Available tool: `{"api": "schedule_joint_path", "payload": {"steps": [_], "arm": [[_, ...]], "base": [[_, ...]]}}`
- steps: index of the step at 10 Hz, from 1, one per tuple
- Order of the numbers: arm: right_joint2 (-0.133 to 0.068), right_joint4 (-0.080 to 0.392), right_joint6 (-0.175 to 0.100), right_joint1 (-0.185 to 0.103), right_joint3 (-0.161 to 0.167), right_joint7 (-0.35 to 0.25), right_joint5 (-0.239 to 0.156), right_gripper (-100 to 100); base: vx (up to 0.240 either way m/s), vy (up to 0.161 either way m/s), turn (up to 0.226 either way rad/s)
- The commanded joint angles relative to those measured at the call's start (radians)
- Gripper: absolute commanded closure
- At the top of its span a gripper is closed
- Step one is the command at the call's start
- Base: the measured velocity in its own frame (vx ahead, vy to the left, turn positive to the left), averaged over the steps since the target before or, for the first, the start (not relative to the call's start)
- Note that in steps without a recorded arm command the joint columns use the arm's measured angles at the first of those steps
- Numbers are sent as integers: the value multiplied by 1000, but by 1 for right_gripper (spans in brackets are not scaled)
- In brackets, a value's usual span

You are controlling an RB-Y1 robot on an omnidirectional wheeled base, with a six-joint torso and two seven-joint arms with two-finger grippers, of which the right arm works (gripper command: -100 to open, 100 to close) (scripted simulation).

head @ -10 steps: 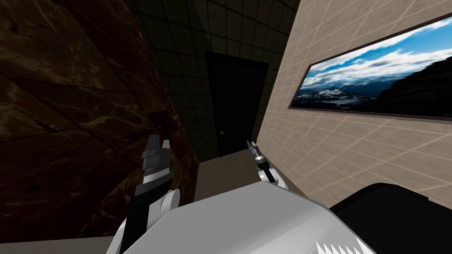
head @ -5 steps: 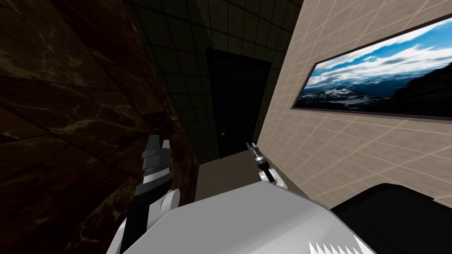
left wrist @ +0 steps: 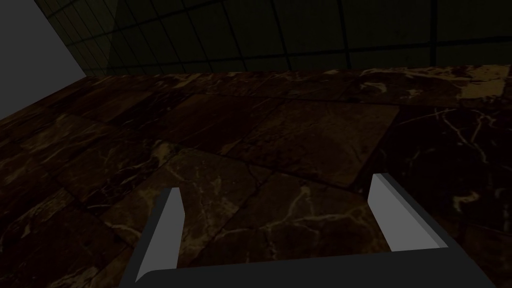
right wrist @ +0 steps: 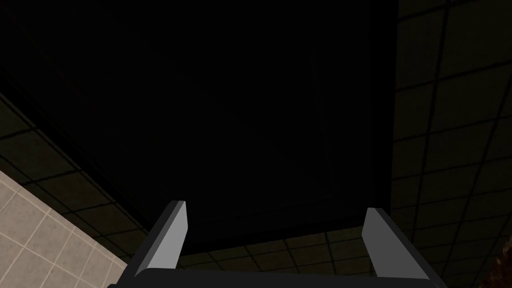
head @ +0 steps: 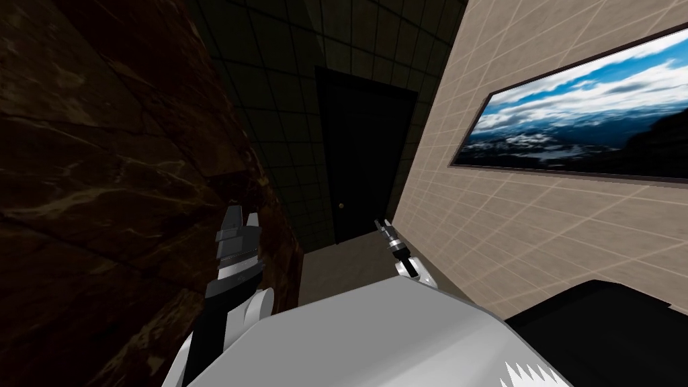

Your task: Pull the door open

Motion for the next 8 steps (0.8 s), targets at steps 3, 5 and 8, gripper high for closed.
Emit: {"api": "schedule_joint_path", "payload": {"steps": [3, 5, 8], "arm": [[0, 89, -33, -34, -40, 55, 52, -100], [0, 134, -49, -52, -61, 83, 80, -100], [2, 200, -72, -78, -91, 123, 121, -100]], "base": [[94, 54, -13], [103, 58, -14], [94, 46, -12]]}}
